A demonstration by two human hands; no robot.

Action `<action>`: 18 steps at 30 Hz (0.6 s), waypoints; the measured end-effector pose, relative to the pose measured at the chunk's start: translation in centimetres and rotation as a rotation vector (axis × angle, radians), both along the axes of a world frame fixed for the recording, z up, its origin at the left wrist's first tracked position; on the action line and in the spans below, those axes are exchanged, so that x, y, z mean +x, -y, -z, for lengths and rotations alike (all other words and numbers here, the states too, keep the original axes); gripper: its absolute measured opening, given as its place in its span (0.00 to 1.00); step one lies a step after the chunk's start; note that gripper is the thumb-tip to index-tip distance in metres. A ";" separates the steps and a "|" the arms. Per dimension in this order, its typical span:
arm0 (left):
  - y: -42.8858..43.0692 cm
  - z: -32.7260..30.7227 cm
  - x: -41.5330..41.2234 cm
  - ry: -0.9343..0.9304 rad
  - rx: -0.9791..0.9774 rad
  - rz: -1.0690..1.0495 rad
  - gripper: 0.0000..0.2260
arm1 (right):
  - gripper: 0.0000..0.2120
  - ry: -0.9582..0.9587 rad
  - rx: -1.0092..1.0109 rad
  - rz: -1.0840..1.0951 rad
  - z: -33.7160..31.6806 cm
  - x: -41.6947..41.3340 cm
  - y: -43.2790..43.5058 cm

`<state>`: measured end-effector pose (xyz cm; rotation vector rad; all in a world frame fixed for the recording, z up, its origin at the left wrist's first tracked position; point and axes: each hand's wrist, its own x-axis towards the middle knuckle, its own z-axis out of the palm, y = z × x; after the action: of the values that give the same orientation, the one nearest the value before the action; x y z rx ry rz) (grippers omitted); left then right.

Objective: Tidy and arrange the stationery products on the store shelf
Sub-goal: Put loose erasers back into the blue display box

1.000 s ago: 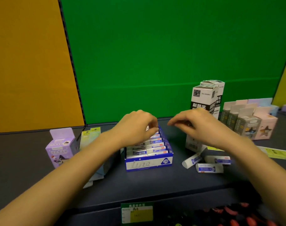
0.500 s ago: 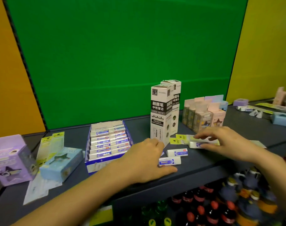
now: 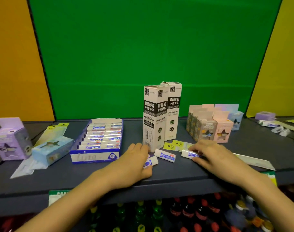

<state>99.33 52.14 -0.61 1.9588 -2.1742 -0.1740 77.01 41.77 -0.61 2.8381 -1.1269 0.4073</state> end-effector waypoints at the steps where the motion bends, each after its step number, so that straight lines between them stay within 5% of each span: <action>1: -0.1 -0.1 0.0 -0.025 0.017 -0.009 0.20 | 0.14 -0.008 -0.004 -0.011 0.1 0.0 0.1; 6: 0.0 -1.0 0.4 -0.133 0.077 -0.011 0.15 | 0.13 0.043 0.020 -0.041 0.1 -0.1 0.1; 14: -0.2 -0.6 0.8 -0.161 -0.209 0.154 0.09 | 0.07 0.232 0.141 -0.121 -0.1 -0.8 0.4; 18: 1.7 -1.6 -1.1 0.091 -0.263 0.197 0.13 | 0.06 0.336 0.194 -0.129 -0.2 -0.8 0.3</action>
<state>98.25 50.46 0.97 1.6408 -2.3100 0.1678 76.22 41.46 -0.41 3.1050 -1.0851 0.8555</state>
